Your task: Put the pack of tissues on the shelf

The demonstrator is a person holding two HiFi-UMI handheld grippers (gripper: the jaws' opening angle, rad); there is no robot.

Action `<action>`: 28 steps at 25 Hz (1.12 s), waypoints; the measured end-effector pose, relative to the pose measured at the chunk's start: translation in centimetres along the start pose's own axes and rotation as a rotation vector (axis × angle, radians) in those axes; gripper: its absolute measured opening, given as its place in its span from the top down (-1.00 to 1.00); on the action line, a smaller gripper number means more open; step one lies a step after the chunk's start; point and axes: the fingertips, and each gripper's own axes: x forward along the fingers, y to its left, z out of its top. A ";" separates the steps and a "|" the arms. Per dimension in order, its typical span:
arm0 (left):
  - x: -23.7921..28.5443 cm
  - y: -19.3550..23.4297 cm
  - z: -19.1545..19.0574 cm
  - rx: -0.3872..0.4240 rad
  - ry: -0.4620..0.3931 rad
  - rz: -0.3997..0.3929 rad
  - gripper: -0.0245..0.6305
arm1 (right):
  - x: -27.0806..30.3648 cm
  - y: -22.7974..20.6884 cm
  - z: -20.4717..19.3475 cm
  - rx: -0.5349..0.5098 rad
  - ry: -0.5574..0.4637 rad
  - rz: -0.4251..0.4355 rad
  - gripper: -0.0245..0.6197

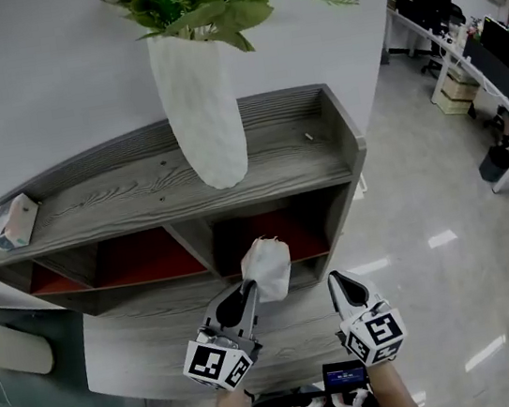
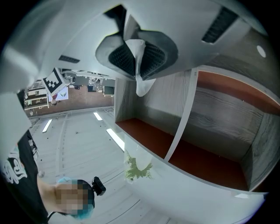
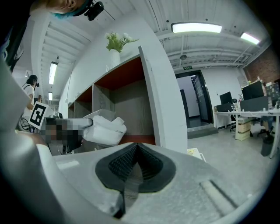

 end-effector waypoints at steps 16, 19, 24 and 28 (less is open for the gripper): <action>1.5 1.4 -1.3 -0.021 0.015 0.023 0.85 | 0.2 -1.1 0.3 0.002 0.000 -0.011 0.91; 1.7 1.7 -1.5 -0.015 0.024 0.036 0.85 | 0.5 -1.1 0.2 0.003 0.006 -0.006 0.91; 2.2 2.5 -1.8 -0.019 0.037 0.070 0.85 | 0.5 -1.3 0.2 0.004 0.011 -0.006 0.91; 2.6 2.9 -2.4 -0.017 0.045 0.096 0.85 | 0.3 -1.8 -0.1 0.010 0.015 -0.016 0.91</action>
